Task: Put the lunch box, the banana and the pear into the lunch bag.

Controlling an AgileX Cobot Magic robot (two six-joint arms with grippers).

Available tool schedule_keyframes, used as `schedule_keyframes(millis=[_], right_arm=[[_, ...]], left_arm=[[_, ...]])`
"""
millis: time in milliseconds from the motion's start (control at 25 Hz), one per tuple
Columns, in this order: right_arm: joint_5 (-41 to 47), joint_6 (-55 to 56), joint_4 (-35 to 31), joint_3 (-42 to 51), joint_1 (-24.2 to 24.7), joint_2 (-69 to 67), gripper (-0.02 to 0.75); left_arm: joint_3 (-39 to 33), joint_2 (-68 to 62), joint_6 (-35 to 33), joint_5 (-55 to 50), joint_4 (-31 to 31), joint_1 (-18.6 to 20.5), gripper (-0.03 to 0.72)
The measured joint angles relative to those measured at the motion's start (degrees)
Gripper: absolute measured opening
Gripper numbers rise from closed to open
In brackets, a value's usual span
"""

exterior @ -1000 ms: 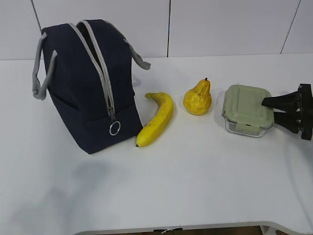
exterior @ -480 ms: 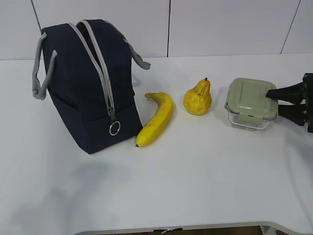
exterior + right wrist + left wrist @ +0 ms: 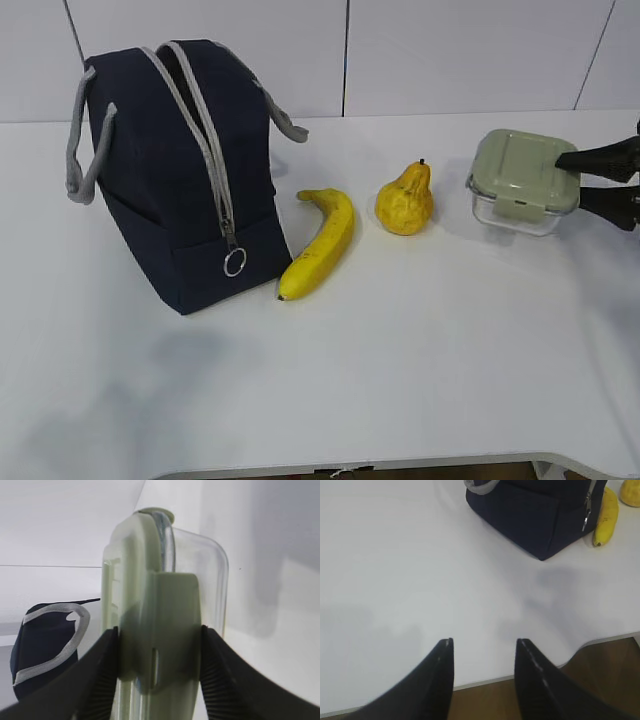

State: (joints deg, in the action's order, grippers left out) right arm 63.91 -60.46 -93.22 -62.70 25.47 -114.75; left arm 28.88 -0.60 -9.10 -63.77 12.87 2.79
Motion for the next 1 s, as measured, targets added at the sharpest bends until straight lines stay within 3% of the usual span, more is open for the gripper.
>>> schedule_keyframes(millis=[440,640,1000], right_arm=[[0.00,2.85,0.11,0.10,0.00,3.65,0.378],[0.11,4.38,0.11,0.10,0.00,6.62,0.378],[0.32,7.23,-0.52,0.07,-0.09,9.11,0.378]], left_arm=[[9.70,-13.52,0.00,3.38,1.99,0.00,0.267],[13.14,-23.90,-0.15,9.85,9.94,0.00,0.260],[19.26,-43.99,-6.97,15.82,24.10,0.00,0.257]])
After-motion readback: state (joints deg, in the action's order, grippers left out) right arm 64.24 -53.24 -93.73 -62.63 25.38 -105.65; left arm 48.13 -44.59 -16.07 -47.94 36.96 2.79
